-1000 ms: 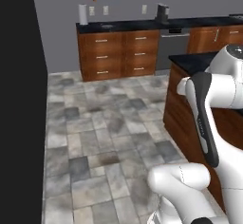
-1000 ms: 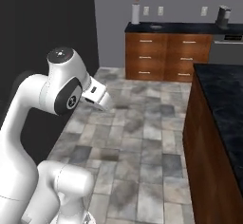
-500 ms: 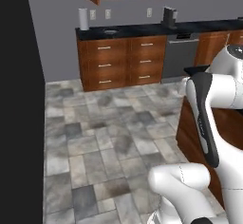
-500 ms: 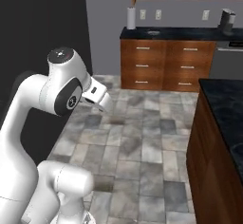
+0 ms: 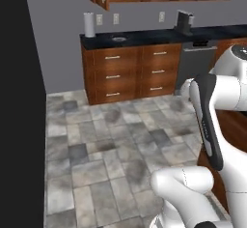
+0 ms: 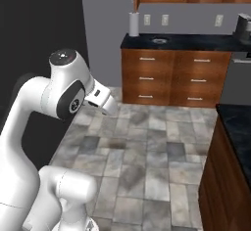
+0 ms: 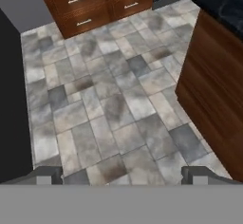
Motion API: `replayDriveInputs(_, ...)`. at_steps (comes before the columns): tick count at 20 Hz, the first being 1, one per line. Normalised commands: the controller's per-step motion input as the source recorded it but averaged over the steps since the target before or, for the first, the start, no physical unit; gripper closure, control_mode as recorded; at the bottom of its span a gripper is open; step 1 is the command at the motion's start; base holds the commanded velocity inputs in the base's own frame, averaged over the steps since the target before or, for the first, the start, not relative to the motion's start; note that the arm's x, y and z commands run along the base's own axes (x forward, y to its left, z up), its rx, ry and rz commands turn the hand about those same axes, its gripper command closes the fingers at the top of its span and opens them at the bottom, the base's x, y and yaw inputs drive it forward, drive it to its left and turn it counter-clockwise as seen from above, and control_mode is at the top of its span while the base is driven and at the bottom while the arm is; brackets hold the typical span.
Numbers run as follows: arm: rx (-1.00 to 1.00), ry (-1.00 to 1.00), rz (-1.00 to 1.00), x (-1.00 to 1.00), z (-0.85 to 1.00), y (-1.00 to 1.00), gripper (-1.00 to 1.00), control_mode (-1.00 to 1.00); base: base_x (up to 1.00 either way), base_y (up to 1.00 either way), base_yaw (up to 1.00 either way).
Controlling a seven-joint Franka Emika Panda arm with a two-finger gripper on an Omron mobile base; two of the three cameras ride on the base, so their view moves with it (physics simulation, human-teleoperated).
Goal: Move the hot dog bun to the plate on the dining table and place the condiment next to that plate. Then navigate to the fridge and take the sausage and place it on the plate as well.
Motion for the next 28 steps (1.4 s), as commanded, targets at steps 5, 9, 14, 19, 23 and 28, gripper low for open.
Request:
replayDriveInputs(5, 0.00, 0.00, 0.00, 0.00, 0.00, 0.00, -1.00, 1.00, 1.00, 0.00, 0.00)
replayDriveInputs(9, 0.00, 0.00, 0.00, 0.00, 0.00, 0.00, -1.00, 1.00, 1.00, -0.01, 0.00)
replayDriveInputs(14, 0.00, 0.00, 0.00, 0.00, 0.00, 0.00, -1.00, 1.00, 1.00, -0.12, 0.02)
replayDriveInputs(19, 0.00, 0.00, 0.00, 0.00, 0.00, 0.00, -1.00, 1.00, 1.00, -0.24, 0.03)
replayDriveInputs(23, 0.00, 0.00, 0.00, 0.00, 0.00, 0.00, -1.00, 1.00, 1.00, -0.33, 0.05)
replayDriveInputs(28, 0.00, 0.00, 0.00, 0.00, 0.00, 0.00, -1.00, 1.00, 1.00, -0.46, 0.04)
